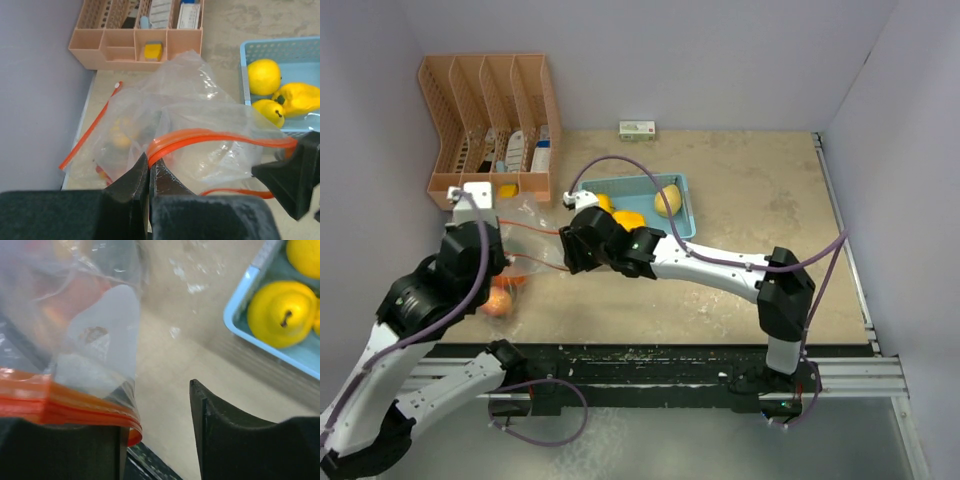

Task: Place the food in the zip-top bag and seal the zipper
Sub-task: Open the zipper of the food storage bag, then pick up the fake vegetable from the bin.

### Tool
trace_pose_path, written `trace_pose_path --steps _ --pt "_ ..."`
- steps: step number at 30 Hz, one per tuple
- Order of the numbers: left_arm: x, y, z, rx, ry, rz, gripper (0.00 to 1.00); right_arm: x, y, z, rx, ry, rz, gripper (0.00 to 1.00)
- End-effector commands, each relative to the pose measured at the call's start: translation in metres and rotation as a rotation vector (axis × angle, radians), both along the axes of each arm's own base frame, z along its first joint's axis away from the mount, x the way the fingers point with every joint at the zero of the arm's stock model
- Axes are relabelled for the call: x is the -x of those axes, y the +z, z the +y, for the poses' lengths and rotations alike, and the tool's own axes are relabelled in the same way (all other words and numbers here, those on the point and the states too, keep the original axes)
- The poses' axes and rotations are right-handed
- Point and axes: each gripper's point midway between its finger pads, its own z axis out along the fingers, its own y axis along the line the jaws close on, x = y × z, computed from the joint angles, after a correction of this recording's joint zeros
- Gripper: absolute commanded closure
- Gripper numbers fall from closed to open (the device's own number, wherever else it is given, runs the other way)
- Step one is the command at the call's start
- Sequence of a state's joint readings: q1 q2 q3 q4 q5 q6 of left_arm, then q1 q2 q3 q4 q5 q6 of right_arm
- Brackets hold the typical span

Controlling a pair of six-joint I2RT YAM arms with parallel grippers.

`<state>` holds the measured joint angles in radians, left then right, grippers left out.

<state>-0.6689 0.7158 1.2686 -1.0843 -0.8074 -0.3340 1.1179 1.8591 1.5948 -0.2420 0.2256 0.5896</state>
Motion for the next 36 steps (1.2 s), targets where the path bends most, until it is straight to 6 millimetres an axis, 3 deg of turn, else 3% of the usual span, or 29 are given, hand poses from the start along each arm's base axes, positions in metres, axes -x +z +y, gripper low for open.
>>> trace_pose_path --steps 1,5,10,13,16,21,24,31,36 --pt "-0.030 -0.032 -0.027 -0.026 -0.011 0.070 1.00 0.010 0.028 -0.035 0.015 0.060 -0.051 0.41" --pt "-0.051 -0.063 -0.053 -0.023 -0.045 0.129 1.00 0.025 0.064 -0.060 -0.021 0.103 -0.110 0.23" --pt "-0.066 -0.078 -0.064 -0.039 -0.048 0.143 1.00 0.044 0.112 -0.090 -0.109 0.138 -0.173 0.23" --pt "-0.067 -0.081 -0.064 -0.041 -0.042 0.150 1.00 0.038 0.128 -0.113 -0.116 0.048 -0.193 0.26" --pt "-0.059 -0.070 -0.056 -0.042 -0.030 0.137 1.00 0.014 0.137 -0.140 -0.119 -0.090 -0.208 0.28" --pt "-0.040 -0.038 -0.030 -0.056 0.023 0.091 1.00 -0.044 0.110 -0.183 -0.044 -0.276 -0.171 0.29" --pt "-0.035 -0.037 -0.025 -0.055 0.033 0.089 1.00 -0.073 0.084 -0.191 0.037 -0.316 -0.140 0.28" --pt "-0.038 -0.065 -0.033 -0.062 0.026 0.156 1.00 -0.110 0.032 -0.155 0.119 -0.247 -0.074 0.04" --pt "-0.046 -0.069 -0.044 -0.049 -0.009 0.152 1.00 -0.128 -0.017 -0.142 0.181 -0.219 0.013 0.01"
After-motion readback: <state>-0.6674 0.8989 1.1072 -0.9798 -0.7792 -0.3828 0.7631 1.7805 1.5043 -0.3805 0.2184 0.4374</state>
